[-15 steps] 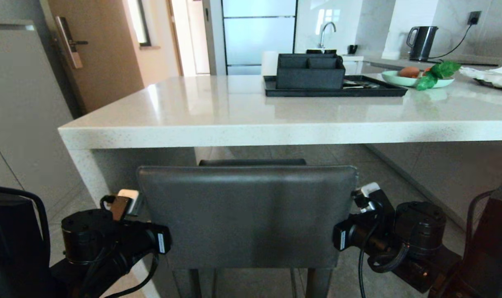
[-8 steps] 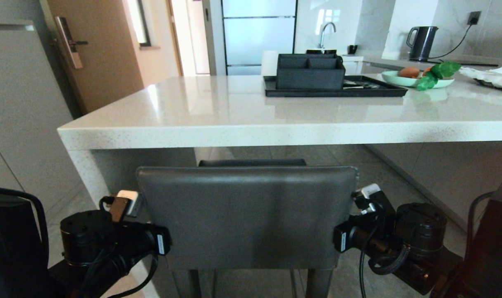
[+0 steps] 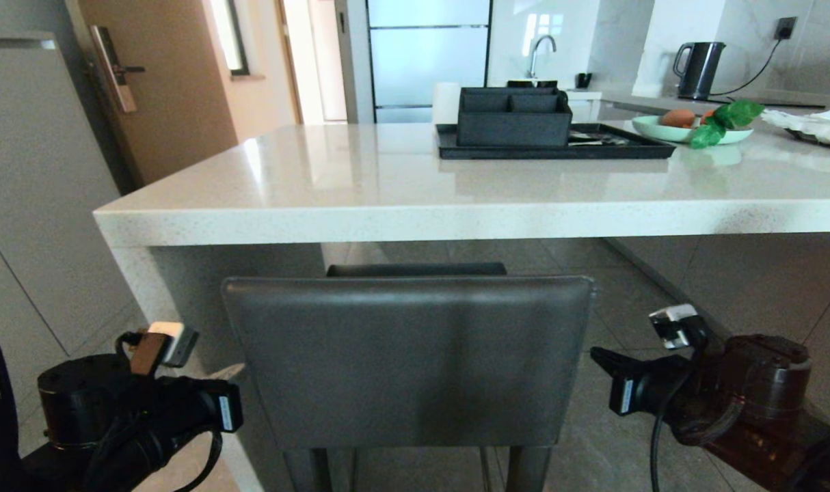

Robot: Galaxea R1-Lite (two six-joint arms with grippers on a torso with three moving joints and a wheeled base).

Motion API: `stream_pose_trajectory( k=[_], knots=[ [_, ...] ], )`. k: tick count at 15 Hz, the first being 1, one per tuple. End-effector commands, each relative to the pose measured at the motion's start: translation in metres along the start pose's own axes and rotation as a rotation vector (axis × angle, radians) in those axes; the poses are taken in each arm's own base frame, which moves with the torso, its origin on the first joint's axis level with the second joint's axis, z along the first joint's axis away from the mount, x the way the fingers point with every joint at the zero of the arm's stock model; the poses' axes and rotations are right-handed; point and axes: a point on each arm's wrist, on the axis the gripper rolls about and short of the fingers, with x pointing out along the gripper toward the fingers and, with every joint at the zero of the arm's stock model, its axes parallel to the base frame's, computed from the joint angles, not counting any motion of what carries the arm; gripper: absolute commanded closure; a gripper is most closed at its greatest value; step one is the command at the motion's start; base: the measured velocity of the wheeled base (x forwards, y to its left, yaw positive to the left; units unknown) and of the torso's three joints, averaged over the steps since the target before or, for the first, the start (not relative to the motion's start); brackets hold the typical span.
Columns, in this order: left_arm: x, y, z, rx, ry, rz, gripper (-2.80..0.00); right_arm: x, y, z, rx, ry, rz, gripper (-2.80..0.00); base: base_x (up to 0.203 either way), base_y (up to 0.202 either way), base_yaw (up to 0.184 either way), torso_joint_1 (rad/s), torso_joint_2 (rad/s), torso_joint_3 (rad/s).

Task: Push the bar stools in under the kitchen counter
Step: Push the gray chair back under the dining table, then push the blue chair back under the dining table

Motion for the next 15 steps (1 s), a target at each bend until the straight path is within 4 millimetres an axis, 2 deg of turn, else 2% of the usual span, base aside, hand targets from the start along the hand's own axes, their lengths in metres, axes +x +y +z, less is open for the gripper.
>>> stream_pose_trajectory(
  k=[1,5,9,11,15],
  knots=[
    [-0.016,0.002,0.013,-0.003,-0.075,0.006,0.0,-0.021,-0.007,0.01,0.008,-0.051,-0.015,0.0,0.0,0.0,0.0,0.0,0.0,0.0],
    [-0.044,0.001,0.026,-0.005,-0.171,0.01,0.0,-0.054,-0.001,0.012,0.005,-0.065,-0.012,0.0,0.0,0.0,0.0,0.0,0.0,0.0],
    [-0.078,-0.001,0.049,0.012,-0.34,0.019,0.0,-0.094,0.007,0.044,-0.016,-0.291,-0.003,0.0,0.0,0.0,0.0,0.0,0.0,0.0],
    [-0.1,-0.004,0.056,0.042,-0.404,0.017,0.0,-0.118,0.012,0.055,-0.054,-0.371,-0.004,0.0,0.0,0.0,0.0,0.0,0.0,0.0],
    [-0.146,-0.01,0.066,0.115,-0.475,0.037,0.0,-0.173,0.022,0.059,-0.124,-0.454,-0.017,0.0,0.0,0.0,0.0,0.0,0.0,0.0]
  ],
)
